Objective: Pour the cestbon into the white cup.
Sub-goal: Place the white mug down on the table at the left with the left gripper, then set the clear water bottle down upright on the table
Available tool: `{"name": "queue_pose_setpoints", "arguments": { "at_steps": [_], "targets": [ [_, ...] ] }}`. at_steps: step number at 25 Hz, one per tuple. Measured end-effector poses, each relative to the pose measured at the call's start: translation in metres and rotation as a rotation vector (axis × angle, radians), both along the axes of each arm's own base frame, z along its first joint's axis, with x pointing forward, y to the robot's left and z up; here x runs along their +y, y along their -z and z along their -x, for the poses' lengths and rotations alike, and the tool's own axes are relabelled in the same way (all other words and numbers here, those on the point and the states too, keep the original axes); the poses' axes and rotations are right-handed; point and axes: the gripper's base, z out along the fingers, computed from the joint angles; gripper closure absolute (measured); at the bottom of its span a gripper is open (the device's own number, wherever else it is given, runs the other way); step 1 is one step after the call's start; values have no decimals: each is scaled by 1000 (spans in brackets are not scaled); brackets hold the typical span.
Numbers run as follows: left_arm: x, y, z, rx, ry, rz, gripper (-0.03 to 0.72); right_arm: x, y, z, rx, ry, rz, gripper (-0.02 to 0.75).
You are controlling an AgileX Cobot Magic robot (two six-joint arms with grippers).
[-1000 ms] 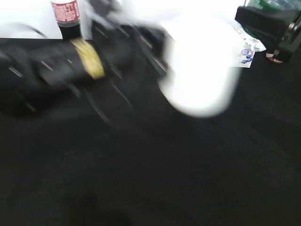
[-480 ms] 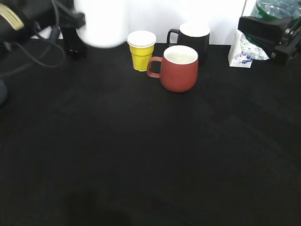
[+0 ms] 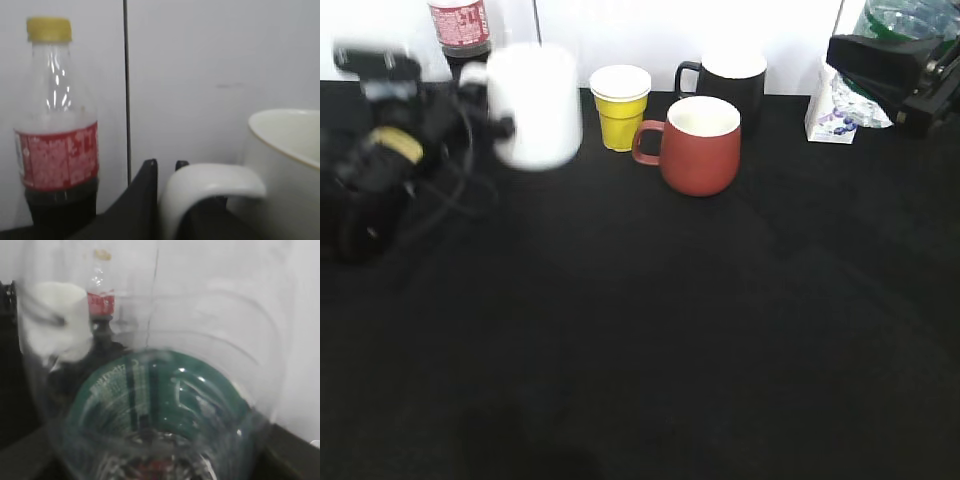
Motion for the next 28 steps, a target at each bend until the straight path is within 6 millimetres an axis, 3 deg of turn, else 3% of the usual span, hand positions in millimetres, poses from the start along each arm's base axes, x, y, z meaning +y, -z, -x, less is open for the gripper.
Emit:
{"name": "queue_pose_setpoints", "arguments": {
  "at_steps": [4, 10, 13, 15, 19, 22, 26, 28],
  "targets": [
    [4, 35, -5, 82, -37, -23, 606, 0, 0, 0, 2, 1, 0, 246],
    [5, 53, -19, 61, -53, -3, 598, 0, 0, 0, 2, 2, 1, 246],
    [6, 53, -18, 52, -42, -1, 406, 0, 0, 0, 3, 3, 1, 246],
    [10, 49, -5, 69, -42, -7, 351, -1, 0, -1, 3, 10, -7, 246],
    [18, 42, 34, 126, 1, -42, 346, -9, -7, -7, 12, 123, -126, 246],
    [30, 24, 76, 150, 6, -51, 345, -15, -9, -12, 31, 200, -186, 246],
    [36, -42, 115, -2, 63, -38, 345, -21, -3, -16, 97, 293, -181, 246],
    [38, -74, 128, -65, 77, -40, 345, -26, 14, -24, 182, 351, -172, 246]
  ]
}}
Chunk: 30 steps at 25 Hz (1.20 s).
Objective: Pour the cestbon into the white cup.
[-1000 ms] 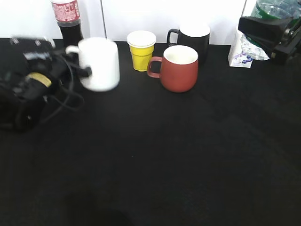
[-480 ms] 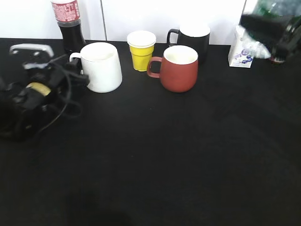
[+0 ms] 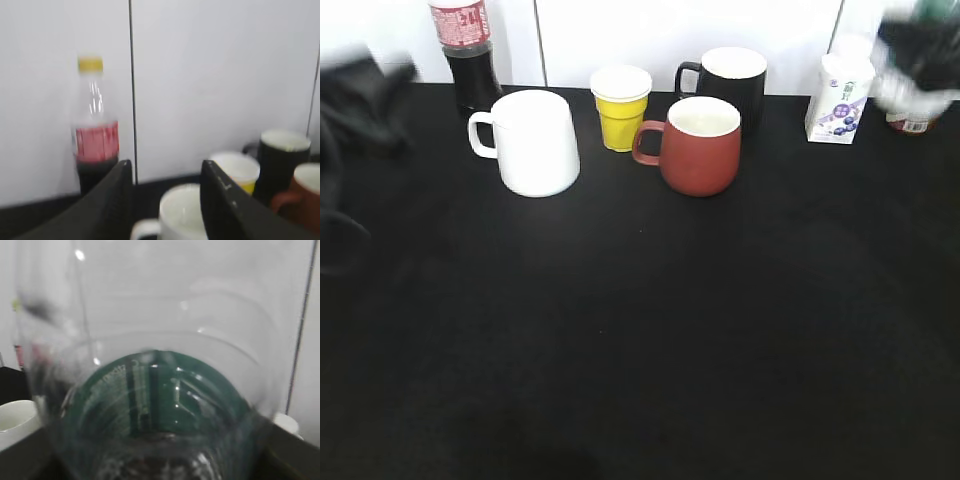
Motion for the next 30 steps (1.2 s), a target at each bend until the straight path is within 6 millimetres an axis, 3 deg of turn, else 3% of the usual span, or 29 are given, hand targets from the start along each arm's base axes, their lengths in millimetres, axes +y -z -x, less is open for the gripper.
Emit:
{"name": "queue_pose_setpoints", "arguments": {
  "at_steps": [4, 8, 10, 12, 14, 15, 20, 23, 26, 28, 30],
  "targets": [
    [2, -31, 21, -48, 41, -53, 345, 3, 67, -23, 103, -50, 93, 246],
    [2, -38, 27, -71, 54, -67, 345, 2, 124, -39, 76, -41, 131, 246],
    [1, -38, 27, -74, 65, -78, 345, 1, 139, -47, 87, -41, 142, 246],
    [0, -37, 27, -76, 76, -90, 345, 2, 141, -50, 78, -52, 146, 246],
    [0, -37, 28, -76, 78, -93, 345, 6, 142, -48, 109, -97, 114, 113],
    [0, -37, 28, -76, 78, -93, 345, 7, 144, -47, 147, -110, 105, 89],
    [0, -33, 27, -29, 72, -113, 346, 2, 132, -18, 287, -81, 182, 78],
    [4, -14, 26, 208, 45, -113, 346, -1, 122, 5, 346, -50, 217, 78],
    [13, 2, 22, 616, -70, -179, 346, -9, 101, 19, 464, 30, 235, 78],
    [16, -15, 16, 813, -153, -168, 346, -12, 84, 31, 526, 62, 242, 83],
    [17, -46, 15, 928, -192, -161, 349, -12, 62, 43, 530, 74, 215, 92]
  ]
}}
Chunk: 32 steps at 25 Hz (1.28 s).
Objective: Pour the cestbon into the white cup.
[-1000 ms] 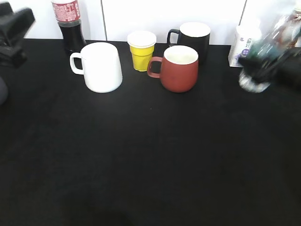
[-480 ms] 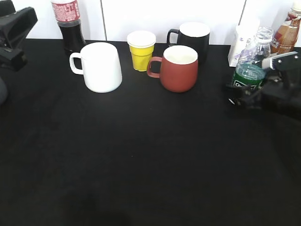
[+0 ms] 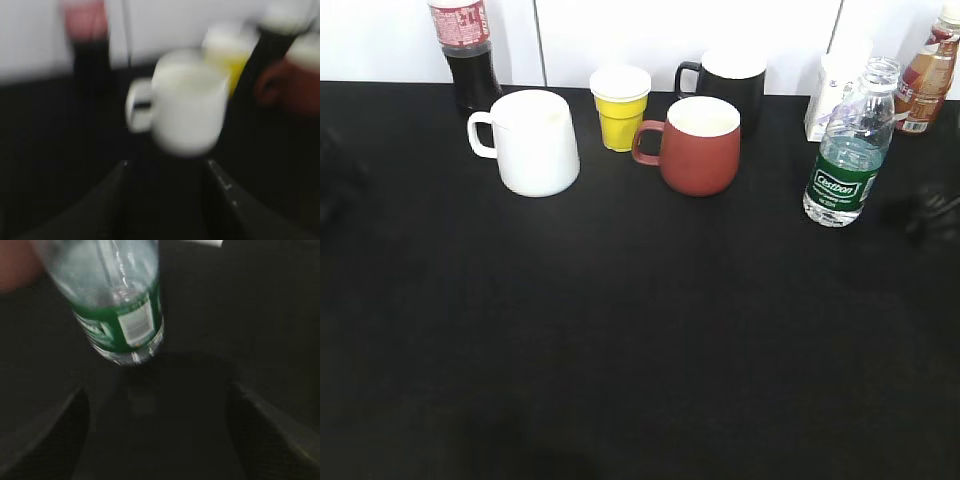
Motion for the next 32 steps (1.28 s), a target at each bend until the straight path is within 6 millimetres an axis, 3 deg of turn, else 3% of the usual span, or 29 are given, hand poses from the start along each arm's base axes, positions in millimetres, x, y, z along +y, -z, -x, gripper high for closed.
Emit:
{"name": "queue_pose_setpoints", "arguments": {
  "at_steps": [4, 7, 11, 13, 14, 17, 19, 25, 32],
  "targets": [
    [9, -56, 30, -70, -20, 39, 353, -2, -37, 28, -60, -44, 108, 115],
    [20, -73, 65, -76, -29, 46, 353, -6, -47, 32, -110, -25, 153, 142],
    [41, -93, 144, -159, 50, 29, 353, -1, -54, 39, -117, -29, 71, 143],
    [53, -77, 188, -244, 68, 51, 353, 0, -65, 46, -158, -20, 46, 143],
    [57, -61, 203, -262, 78, 52, 353, 1, -69, 50, -177, -29, 36, 143],
    [63, -21, 235, -353, 135, 59, 353, 5, -78, 58, -210, -72, 11, 143],
    [64, -10, 239, -374, 140, 58, 356, 9, -79, 61, -208, -107, -13, 143],
    [64, -9, 239, -374, 127, 53, 355, 10, -79, 62, -197, -110, -37, 143],
    [62, -9, 238, -378, -115, 7, 408, 9, -78, 60, -195, -97, -29, 143]
  ]
}}
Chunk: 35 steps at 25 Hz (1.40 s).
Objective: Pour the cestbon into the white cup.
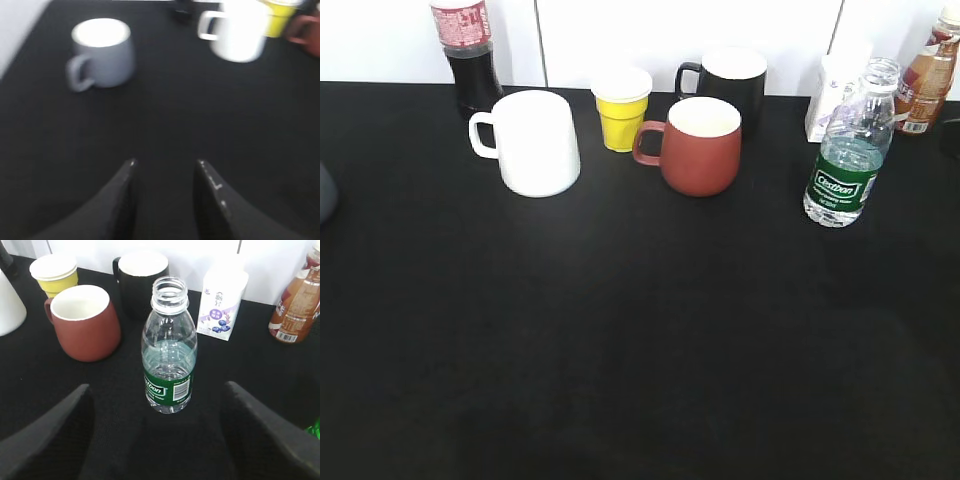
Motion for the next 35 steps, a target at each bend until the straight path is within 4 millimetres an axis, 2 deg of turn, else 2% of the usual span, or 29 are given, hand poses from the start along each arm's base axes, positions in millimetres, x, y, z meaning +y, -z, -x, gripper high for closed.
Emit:
{"name": "queue_pose_setpoints", "arguments": {
  "at_steps": [9, 13, 18, 21, 23, 25, 27, 29, 32, 35],
  "targets": [
    [0, 0, 0, 0, -10, 0, 447, 0, 1, 0, 2, 2, 1, 143],
    [0, 0, 0, 0, -10, 0, 449, 0, 19, 5, 22, -46, 91, 143],
    [0, 0, 0, 0, -10, 0, 449, -1, 26, 1, -3, -30, 80, 143],
    [0, 0, 0, -2, -10, 0, 449, -12, 27, -4, -51, 132, 43, 143],
    [0, 0, 0, -2, -10, 0, 449, -27, 30, -5, -16, 307, 61, 143],
    [0, 0, 0, -3, -11, 0, 449, -30, 33, -2, 28, 367, 96, 143],
    [0, 0, 0, -3, -11, 0, 449, -22, 26, 8, 16, 331, 118, 143],
    [0, 0, 0, -3, -11, 0, 449, -12, 15, 27, 1, 281, 107, 143],
    [0, 0, 0, -3, -11, 0, 449, -14, -5, 69, -56, 248, 79, 143],
    [0, 0, 0, -3, -11, 0, 449, -21, -14, 122, 18, 201, 115, 143]
  ]
}}
